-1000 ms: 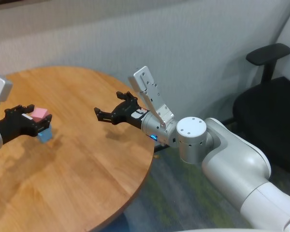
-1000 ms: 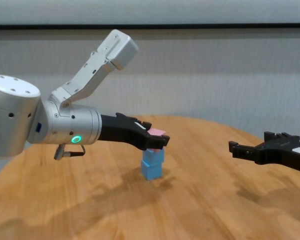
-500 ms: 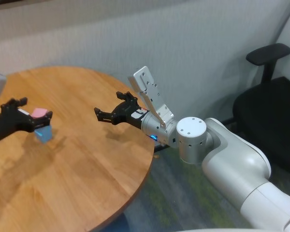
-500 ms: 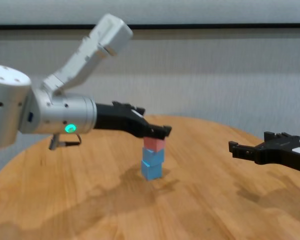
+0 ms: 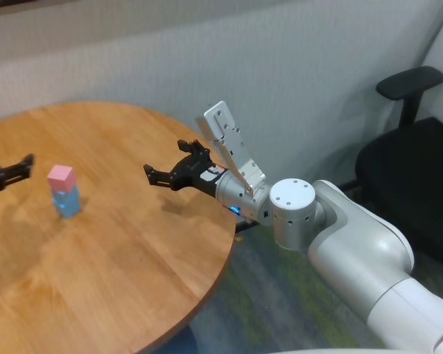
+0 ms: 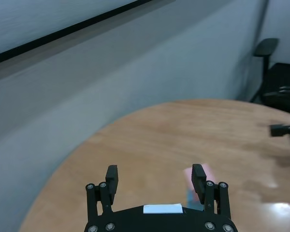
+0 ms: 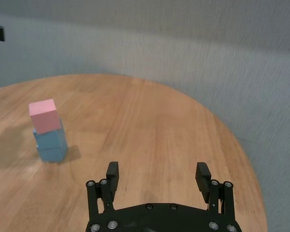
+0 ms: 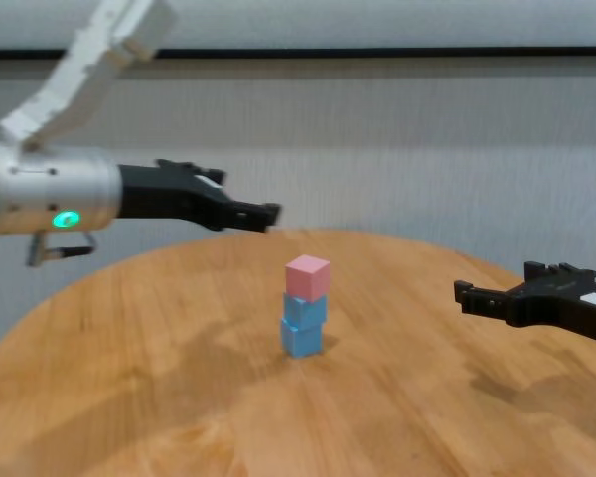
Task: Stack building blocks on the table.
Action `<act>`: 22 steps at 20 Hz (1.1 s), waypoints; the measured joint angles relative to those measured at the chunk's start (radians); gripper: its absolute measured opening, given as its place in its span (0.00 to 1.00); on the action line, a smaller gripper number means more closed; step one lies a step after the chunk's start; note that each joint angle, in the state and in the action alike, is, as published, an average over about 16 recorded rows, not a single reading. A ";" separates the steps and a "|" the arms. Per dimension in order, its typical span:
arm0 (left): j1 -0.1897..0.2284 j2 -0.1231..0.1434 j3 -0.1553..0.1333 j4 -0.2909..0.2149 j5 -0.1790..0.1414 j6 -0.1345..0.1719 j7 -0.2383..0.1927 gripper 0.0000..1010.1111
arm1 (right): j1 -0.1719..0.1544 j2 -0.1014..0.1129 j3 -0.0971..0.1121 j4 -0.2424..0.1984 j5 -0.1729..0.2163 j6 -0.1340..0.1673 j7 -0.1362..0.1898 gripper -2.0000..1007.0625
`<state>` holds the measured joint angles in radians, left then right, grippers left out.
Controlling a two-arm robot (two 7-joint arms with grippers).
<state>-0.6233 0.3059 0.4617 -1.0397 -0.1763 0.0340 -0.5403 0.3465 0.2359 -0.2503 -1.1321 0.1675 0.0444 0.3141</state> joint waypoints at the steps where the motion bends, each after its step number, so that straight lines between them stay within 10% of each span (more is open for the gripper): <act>1: 0.005 0.008 -0.005 -0.005 -0.002 0.000 0.005 0.99 | 0.000 0.000 0.000 0.000 0.000 0.000 0.000 0.99; 10: 0.058 0.065 -0.044 -0.012 -0.005 -0.012 0.034 0.99 | 0.000 0.000 0.000 0.000 0.000 0.000 0.000 0.99; 22: 0.083 0.078 -0.057 -0.005 -0.003 -0.023 0.042 0.99 | 0.000 0.000 0.000 0.000 0.000 0.000 0.000 0.99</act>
<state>-0.5401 0.3840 0.4047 -1.0446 -0.1794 0.0106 -0.4987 0.3465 0.2359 -0.2503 -1.1321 0.1675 0.0444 0.3141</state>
